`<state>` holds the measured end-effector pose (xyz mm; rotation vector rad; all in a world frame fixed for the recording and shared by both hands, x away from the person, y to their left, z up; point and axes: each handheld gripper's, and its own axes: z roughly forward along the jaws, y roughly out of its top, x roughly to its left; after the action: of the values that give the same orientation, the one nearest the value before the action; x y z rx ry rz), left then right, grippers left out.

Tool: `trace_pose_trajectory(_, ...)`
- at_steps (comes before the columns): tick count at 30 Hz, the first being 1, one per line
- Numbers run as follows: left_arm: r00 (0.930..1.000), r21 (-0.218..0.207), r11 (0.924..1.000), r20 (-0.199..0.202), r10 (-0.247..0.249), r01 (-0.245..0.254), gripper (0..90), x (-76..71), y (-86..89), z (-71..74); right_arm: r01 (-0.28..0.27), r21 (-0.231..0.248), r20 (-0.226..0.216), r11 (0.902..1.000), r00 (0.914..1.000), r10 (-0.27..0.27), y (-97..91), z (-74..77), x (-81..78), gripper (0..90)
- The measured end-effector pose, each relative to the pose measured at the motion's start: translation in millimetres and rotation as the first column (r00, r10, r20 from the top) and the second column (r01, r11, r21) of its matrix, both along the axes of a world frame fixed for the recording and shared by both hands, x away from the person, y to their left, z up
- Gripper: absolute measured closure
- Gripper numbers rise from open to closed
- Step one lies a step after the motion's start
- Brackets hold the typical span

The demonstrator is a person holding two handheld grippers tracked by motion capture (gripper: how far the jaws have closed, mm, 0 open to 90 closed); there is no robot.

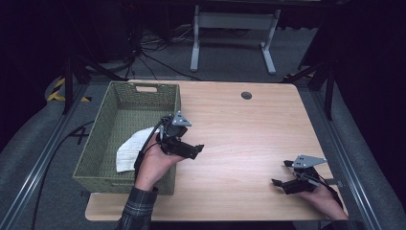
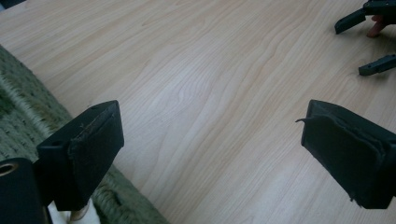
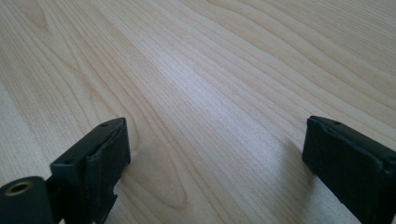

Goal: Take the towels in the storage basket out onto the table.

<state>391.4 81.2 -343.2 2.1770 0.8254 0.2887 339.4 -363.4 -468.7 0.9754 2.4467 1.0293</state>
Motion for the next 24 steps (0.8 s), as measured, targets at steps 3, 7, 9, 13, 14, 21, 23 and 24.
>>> trace_pose_trajectory(3,0.9998,0.008,0.9998,0.003,0.018,-0.018,6.2,0.4,8.3,0.8,0.0,0.0,0.0,1.0,1.0,0.0,0.0,0.0,0.0,7.9)
trace_pose_trajectory(7,0.9989,0.022,0.9987,0.005,0.047,-0.047,6.6,1.6,21.1,1.4,0.0,-0.001,0.001,1.0,1.0,0.0,0.0,-0.1,0.1,7.9)
trace_pose_trajectory(9,0.998,0.019,0.9978,0.007,0.063,-0.063,6.8,2.2,27.3,1.5,0.0,0.0,0.0,1.0,1.0,0.0,0.0,0.0,0.0,7.9)
trace_pose_trajectory(13,0.9957,0.021,0.9955,0.01,0.092,-0.092,7.5,2.4,38.6,2.0,0.0,0.0,-0.001,1.0,1.0,0.0,0.0,0.0,0.0,7.9)
trace_pose_trajectory(14,0.995,0.026,0.9948,0.017,0.098,-0.099,7.5,2.6,41.8,2.2,0.0,0.0,0.0,1.0,1.0,0.0,0.0,0.0,0.0,7.9)
trace_pose_trajectory(21,0.9833,0.052,0.982,0.008,0.182,-0.182,8.4,5.6,64.8,-3.5,0.0,0.0,0.0,1.0,1.0,0.0,0.0,0.0,0.0,7.9)
trace_pose_trajectory(23,0.9816,0.049,0.9804,0.015,0.19,-0.191,8.4,6.9,68.1,-5.4,0.0,0.0,-0.001,1.0,1.0,0.0,0.0,0.0,0.0,7.9)
trace_pose_trajectory(24,0.9798,0.046,0.9787,0.004,0.2,-0.2,8.4,7.6,72.0,-7.4,0.0,-0.001,0.001,1.0,1.0,0.0,0.0,-0.1,0.0,7.9)
